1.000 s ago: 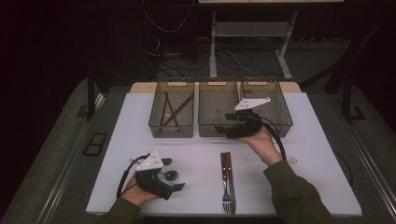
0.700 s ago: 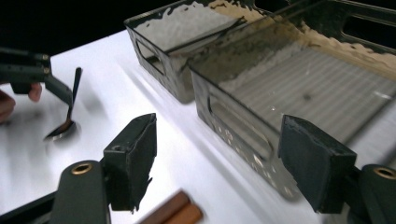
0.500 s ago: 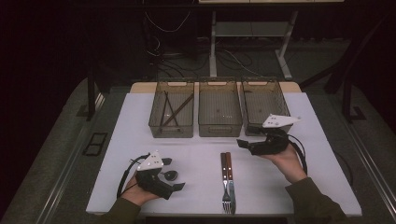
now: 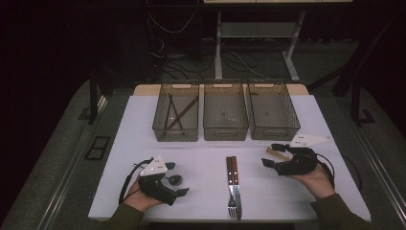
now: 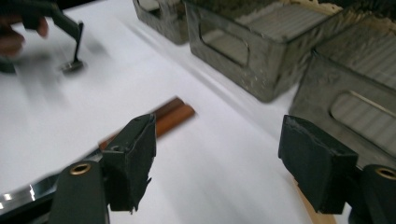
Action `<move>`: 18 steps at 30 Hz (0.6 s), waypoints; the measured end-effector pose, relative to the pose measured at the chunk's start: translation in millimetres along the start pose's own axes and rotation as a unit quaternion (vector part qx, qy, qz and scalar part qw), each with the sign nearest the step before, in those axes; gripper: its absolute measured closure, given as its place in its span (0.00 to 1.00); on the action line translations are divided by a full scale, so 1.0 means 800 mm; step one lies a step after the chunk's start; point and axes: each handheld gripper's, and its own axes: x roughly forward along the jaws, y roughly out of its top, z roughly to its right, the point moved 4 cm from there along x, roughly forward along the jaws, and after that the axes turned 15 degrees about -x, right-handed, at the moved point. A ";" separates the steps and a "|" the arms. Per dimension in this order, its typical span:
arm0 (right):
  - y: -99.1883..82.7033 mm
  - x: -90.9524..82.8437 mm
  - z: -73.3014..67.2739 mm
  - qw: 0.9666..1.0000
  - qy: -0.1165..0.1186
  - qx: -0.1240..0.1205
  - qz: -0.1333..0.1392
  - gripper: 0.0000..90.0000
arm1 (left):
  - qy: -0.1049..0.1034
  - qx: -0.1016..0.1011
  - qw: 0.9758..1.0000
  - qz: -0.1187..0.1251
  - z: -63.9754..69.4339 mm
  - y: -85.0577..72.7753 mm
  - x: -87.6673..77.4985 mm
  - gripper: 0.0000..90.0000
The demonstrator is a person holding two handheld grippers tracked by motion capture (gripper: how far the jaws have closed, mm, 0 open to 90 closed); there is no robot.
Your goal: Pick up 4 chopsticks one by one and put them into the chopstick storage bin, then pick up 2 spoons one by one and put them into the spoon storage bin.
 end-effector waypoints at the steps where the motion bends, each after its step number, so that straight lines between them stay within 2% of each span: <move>1: -0.003 -0.002 0.000 1.000 0.001 0.000 -0.001 0.31 | 0.000 0.000 1.000 0.000 0.000 0.000 0.000 0.00; 7: -0.017 -0.013 0.010 1.000 0.003 0.007 -0.002 0.30 | -0.001 -0.002 1.000 0.000 -0.002 0.000 -0.001 0.00; 18: -0.040 -0.030 0.043 0.999 -0.023 0.034 -0.018 0.30 | -0.001 -0.001 1.000 0.002 -0.003 0.001 -0.002 0.00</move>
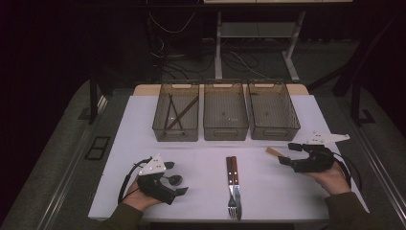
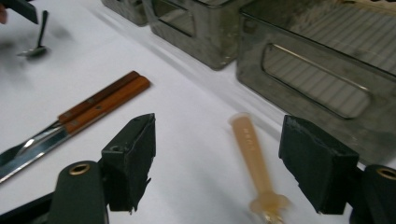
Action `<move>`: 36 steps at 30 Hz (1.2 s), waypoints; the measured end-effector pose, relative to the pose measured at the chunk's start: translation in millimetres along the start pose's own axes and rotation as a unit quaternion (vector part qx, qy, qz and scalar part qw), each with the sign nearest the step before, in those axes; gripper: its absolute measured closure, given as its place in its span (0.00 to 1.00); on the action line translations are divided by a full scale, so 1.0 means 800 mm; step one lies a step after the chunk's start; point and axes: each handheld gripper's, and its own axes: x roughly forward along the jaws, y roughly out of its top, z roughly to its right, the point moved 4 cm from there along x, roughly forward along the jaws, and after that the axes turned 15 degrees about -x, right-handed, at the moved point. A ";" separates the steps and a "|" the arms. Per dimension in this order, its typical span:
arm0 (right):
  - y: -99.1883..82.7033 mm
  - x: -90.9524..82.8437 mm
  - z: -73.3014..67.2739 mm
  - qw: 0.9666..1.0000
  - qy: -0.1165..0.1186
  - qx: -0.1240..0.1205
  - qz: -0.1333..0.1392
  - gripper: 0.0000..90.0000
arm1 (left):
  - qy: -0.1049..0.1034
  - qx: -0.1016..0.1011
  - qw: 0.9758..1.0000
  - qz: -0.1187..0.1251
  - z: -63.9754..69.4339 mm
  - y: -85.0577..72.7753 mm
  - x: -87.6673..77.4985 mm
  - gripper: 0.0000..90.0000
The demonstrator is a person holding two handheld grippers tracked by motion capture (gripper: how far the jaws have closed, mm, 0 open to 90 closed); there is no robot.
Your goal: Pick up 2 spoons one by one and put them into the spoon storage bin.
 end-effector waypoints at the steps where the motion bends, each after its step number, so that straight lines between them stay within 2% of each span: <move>1: -0.001 0.000 0.003 1.000 -0.001 0.000 -0.004 0.30 | 0.001 0.001 1.000 -0.001 0.000 0.000 0.000 0.00; 9: -0.015 0.002 0.021 0.999 -0.015 0.004 -0.033 0.32 | 0.000 0.002 1.000 -0.003 0.001 0.000 0.001 0.00; 21: -0.020 0.031 0.038 0.998 -0.001 0.005 -0.060 0.39 | 0.001 0.001 1.000 -0.003 0.001 -0.001 0.001 0.00; 24: -0.017 0.041 0.041 0.997 0.002 -0.004 -0.076 0.40 | 0.001 0.001 1.000 -0.004 0.001 -0.001 0.002 0.00; 29: -0.006 0.057 0.040 0.995 0.020 -0.024 -0.093 0.45 | 0.002 0.000 1.000 -0.005 0.000 -0.001 0.001 0.00; 36: -0.008 0.076 0.034 0.991 0.040 -0.042 -0.122 0.59 | 0.001 0.000 1.000 -0.005 0.000 -0.001 0.002 0.00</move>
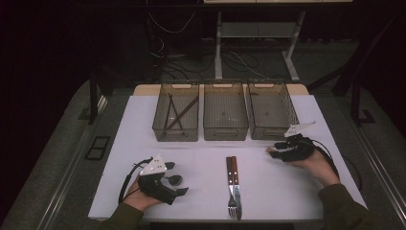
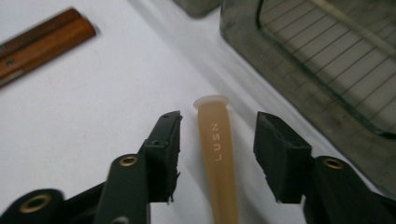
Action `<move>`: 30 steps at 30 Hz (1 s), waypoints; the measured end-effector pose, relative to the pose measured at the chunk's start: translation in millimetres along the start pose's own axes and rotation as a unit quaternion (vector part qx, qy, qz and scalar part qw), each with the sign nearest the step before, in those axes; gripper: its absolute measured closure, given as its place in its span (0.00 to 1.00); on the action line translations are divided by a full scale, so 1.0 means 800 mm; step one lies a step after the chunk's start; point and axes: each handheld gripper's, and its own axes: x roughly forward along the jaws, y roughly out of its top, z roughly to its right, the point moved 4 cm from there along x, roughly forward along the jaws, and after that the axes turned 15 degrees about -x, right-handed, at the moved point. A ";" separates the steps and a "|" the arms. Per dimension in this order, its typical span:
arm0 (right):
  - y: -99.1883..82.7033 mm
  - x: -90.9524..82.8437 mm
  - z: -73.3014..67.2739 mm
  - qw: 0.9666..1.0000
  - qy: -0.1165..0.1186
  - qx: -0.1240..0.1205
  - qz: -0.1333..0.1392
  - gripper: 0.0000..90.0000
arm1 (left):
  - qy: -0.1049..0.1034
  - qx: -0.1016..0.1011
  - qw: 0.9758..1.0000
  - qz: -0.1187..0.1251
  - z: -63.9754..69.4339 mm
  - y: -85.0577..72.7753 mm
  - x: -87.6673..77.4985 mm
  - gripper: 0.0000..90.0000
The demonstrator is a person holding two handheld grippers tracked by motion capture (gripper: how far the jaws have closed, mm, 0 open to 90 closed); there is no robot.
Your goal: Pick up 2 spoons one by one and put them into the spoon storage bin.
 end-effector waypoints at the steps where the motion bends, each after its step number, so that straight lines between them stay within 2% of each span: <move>1: -0.001 0.002 0.000 1.000 0.002 -0.002 -0.005 0.60 | 0.000 0.000 1.000 0.000 0.000 0.000 0.000 0.00; 3: -0.003 0.004 -0.001 1.000 0.005 -0.002 -0.013 0.64 | 0.000 0.000 1.000 0.000 0.000 0.000 0.000 0.00; 8: -0.004 0.003 -0.001 1.000 -0.003 -0.011 -0.023 0.73 | 0.000 0.000 1.000 0.000 0.000 0.000 0.000 0.00; 16: -0.003 0.004 -0.004 0.999 -0.011 -0.027 -0.032 0.80 | -0.001 0.000 1.000 -0.001 0.000 0.000 0.001 0.00; 22: -0.001 0.004 -0.008 0.998 -0.019 -0.035 -0.039 0.82 | 0.000 0.001 1.000 -0.001 0.001 0.000 0.000 0.00; 30: -0.001 0.004 -0.009 0.999 -0.023 -0.023 -0.041 0.83 | -0.001 0.002 1.000 -0.001 0.001 0.000 0.000 0.00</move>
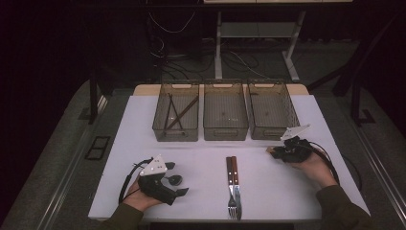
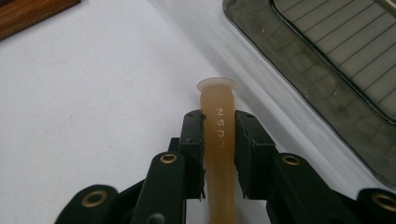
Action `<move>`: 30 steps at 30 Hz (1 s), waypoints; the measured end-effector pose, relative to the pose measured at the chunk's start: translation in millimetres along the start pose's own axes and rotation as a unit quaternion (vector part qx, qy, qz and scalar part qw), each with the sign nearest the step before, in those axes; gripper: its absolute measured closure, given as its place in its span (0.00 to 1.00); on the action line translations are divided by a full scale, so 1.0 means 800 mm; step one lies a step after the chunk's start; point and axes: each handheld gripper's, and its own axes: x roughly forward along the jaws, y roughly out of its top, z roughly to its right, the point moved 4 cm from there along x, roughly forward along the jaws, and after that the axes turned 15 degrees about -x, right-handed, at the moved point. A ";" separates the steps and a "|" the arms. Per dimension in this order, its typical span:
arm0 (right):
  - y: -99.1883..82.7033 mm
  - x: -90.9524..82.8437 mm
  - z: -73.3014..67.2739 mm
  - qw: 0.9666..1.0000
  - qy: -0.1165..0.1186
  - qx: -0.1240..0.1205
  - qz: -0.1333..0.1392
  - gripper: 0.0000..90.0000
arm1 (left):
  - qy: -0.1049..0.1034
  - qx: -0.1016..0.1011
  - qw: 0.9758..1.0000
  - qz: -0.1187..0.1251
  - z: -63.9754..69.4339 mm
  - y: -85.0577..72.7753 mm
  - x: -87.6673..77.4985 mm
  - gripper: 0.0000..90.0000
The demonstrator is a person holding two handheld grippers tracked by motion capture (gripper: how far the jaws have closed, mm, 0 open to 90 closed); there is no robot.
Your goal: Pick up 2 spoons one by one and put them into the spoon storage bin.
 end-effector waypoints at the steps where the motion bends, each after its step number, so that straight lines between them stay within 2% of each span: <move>1: 0.000 0.000 0.000 1.000 0.001 0.003 0.000 0.82 | 0.000 0.000 1.000 0.000 0.000 0.000 0.000 0.00; 5: -0.003 -0.004 0.002 1.000 0.003 0.017 0.001 0.82 | -0.001 0.001 1.000 0.000 0.000 0.000 0.000 0.00; 11: -0.004 -0.016 0.007 0.999 0.010 0.040 0.031 0.83 | -0.001 0.001 1.000 0.000 0.000 0.000 0.000 0.00; 22: 0.005 -0.032 0.007 0.997 0.015 0.049 0.064 0.83 | -0.002 0.001 1.000 0.000 0.000 0.000 0.000 0.00; 30: 0.020 -0.051 0.009 0.994 0.007 0.060 0.086 0.83 | -0.002 -0.004 1.000 0.002 -0.003 -0.001 -0.001 0.00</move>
